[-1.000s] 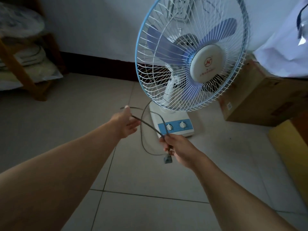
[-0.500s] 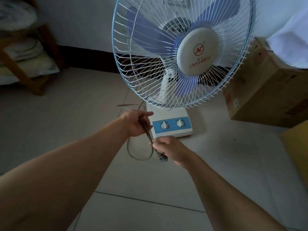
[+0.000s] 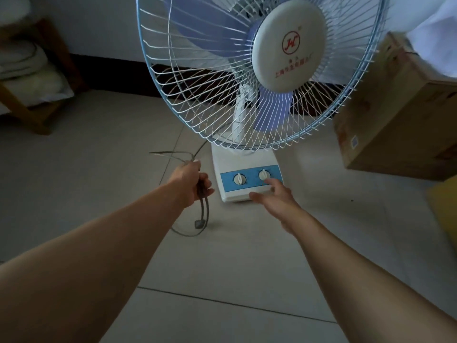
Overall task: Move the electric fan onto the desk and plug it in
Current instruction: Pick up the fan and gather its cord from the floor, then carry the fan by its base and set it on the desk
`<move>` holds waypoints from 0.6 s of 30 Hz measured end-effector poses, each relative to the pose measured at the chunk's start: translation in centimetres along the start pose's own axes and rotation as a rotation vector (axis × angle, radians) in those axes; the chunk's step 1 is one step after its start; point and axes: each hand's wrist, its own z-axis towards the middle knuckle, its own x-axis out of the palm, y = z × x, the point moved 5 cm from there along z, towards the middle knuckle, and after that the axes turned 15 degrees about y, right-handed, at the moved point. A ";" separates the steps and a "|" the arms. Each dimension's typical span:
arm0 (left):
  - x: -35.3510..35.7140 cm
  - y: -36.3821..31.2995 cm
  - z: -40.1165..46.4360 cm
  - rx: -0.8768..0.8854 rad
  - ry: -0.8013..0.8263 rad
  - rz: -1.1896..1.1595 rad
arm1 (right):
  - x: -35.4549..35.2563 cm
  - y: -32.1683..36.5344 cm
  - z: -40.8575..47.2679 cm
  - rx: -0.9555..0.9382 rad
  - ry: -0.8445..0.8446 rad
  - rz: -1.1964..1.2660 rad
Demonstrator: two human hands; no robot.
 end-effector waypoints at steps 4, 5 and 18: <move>0.9 0.4 1.9 0.038 -0.030 0.089 | -1.8 -0.3 1.8 0.035 -0.142 -0.111; 1.1 0.5 2.4 0.042 -0.041 0.115 | -2.0 -0.4 2.5 0.044 -0.156 -0.121; -0.1 2.3 8.6 0.034 -0.162 0.223 | -1.5 -0.7 5.9 0.174 -0.159 -0.116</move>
